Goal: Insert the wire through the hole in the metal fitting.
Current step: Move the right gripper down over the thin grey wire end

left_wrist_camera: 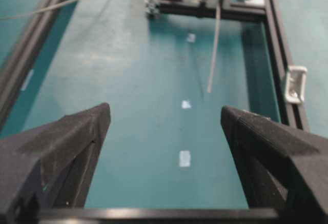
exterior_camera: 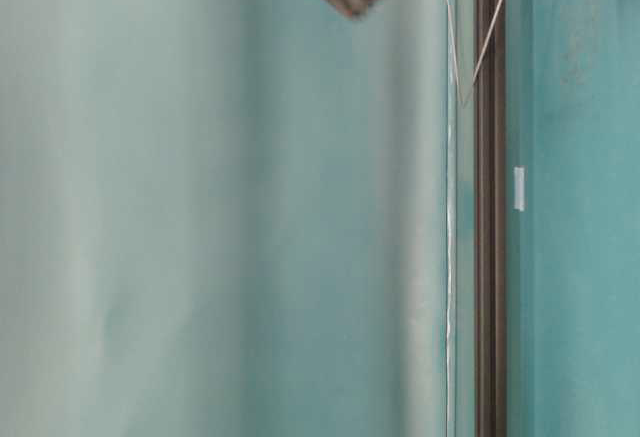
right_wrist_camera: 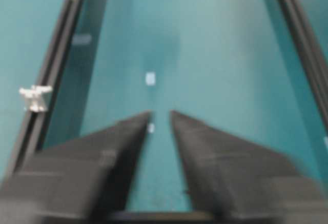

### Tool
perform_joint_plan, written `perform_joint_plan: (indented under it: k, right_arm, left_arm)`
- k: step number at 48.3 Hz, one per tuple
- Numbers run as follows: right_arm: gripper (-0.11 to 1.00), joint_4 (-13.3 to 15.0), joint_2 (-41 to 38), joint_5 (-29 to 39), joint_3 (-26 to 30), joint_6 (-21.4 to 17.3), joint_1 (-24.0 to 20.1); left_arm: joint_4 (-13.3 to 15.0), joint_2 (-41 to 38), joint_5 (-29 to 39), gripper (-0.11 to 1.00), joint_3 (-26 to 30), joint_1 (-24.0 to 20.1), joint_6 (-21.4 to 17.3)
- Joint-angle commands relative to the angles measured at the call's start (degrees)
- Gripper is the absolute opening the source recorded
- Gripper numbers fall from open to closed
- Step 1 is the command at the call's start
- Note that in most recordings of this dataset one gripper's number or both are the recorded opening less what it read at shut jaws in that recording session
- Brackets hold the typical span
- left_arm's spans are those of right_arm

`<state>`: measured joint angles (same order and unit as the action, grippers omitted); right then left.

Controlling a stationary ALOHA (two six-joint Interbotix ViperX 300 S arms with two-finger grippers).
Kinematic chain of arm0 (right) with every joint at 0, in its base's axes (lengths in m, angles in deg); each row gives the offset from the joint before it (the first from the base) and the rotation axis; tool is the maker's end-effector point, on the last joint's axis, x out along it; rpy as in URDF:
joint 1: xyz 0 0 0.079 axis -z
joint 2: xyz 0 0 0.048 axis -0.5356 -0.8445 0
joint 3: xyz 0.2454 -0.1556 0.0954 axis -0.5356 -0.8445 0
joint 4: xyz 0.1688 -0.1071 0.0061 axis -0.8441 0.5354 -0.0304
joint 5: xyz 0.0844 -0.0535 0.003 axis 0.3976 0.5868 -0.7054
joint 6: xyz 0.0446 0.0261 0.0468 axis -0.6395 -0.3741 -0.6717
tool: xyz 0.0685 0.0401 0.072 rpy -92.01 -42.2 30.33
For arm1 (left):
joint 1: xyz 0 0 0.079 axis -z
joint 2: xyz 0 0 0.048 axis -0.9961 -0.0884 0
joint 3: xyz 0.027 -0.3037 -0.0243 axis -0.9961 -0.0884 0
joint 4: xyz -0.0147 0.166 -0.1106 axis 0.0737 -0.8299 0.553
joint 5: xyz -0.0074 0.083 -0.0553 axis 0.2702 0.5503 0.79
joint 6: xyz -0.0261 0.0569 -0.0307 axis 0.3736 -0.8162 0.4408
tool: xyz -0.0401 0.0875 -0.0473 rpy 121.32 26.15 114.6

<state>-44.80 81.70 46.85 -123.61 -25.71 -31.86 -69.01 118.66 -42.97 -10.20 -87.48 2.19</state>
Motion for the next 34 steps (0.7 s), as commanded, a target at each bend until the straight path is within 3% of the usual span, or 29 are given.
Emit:
perform_joint_plan:
  k: [1, 4, 10, 23, 34]
  right_arm:
    - [0.65, 0.2, -2.1, -0.5, 2.5, -0.1, -0.9]
    - [0.79, 0.2, -3.5, -0.5, 3.2, -0.1, -1.4]
    - [0.68, -0.1, -5.7, -0.5, 4.3, -0.3, -2.0]
    - [0.68, -1.1, -11.3, -0.1, 6.6, -4.2, -2.2]
    - [0.68, -1.1, -15.7, 1.7, 8.6, -4.7, -2.8]
  left_arm:
    - [-0.4, -1.6, -2.4, 0.79, 0.4, 1.3, -0.4]
    - [-0.4, -2.5, -3.3, 0.79, 0.2, 2.0, -1.1]
    - [-0.4, -4.0, -4.9, 0.79, -0.7, 2.3, -1.4]
    - [-0.4, -4.0, -7.2, 0.79, -2.1, 2.3, -1.4]
    - [-0.4, -4.1, -7.2, 0.79, -2.4, 2.3, -1.4]
